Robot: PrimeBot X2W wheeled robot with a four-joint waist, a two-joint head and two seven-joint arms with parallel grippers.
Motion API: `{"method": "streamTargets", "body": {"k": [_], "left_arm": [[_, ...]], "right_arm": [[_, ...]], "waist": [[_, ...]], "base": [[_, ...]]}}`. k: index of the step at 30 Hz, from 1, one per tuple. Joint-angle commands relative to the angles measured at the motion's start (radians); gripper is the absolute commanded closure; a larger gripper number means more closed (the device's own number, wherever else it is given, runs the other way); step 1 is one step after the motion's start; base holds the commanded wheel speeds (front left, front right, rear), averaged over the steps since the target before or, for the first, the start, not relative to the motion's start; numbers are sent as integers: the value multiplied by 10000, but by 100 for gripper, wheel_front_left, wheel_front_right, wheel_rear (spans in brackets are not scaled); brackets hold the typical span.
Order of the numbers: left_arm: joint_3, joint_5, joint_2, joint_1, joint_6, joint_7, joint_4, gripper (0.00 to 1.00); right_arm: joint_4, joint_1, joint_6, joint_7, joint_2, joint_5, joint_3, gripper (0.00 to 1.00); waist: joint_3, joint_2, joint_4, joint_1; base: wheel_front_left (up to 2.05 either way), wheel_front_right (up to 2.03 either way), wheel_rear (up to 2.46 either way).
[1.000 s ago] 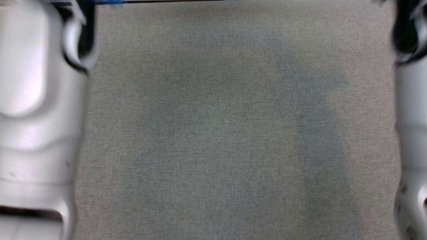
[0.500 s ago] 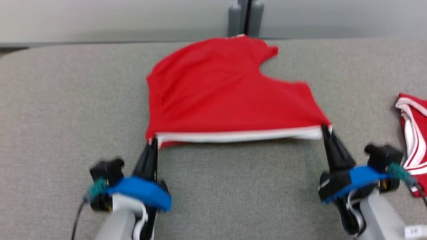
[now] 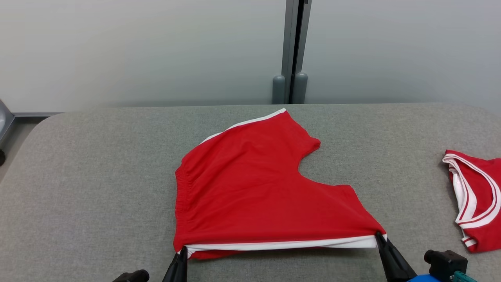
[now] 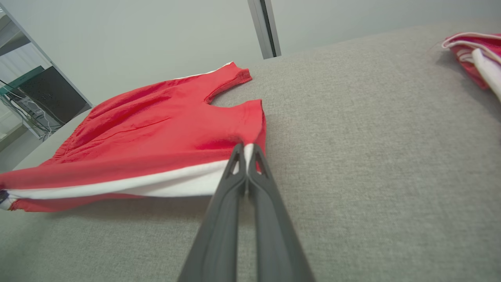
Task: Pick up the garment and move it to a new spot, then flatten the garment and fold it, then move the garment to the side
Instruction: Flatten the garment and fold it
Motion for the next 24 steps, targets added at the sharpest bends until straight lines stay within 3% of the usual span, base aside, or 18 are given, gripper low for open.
{"method": "streamTargets", "body": {"k": [1,5,11,24], "left_arm": [[115,57,17,106,-6,-26,-220,100],[80,201,7,-64,-7,-27,-901,100],[-466,-5,-19,-1727,-8,-25,-1389,100],[-992,-985,-40,-5741,91,-25,-664,100]], "right_arm": [[-154,120,-3,-7,-96,56,-66,100],[-474,-415,-3,-7,-176,75,-245,100],[-149,-2746,-1,-4,-376,-260,-291,100],[3279,-8778,-1,-4,-924,-1391,437,100]], "waist": [[13,3,28,4],[307,3,177,4],[1417,3,713,4],[3915,3,1986,4]], "base": [[0,0,0],[0,0,0],[0,0,0],[0,0,0]]}}
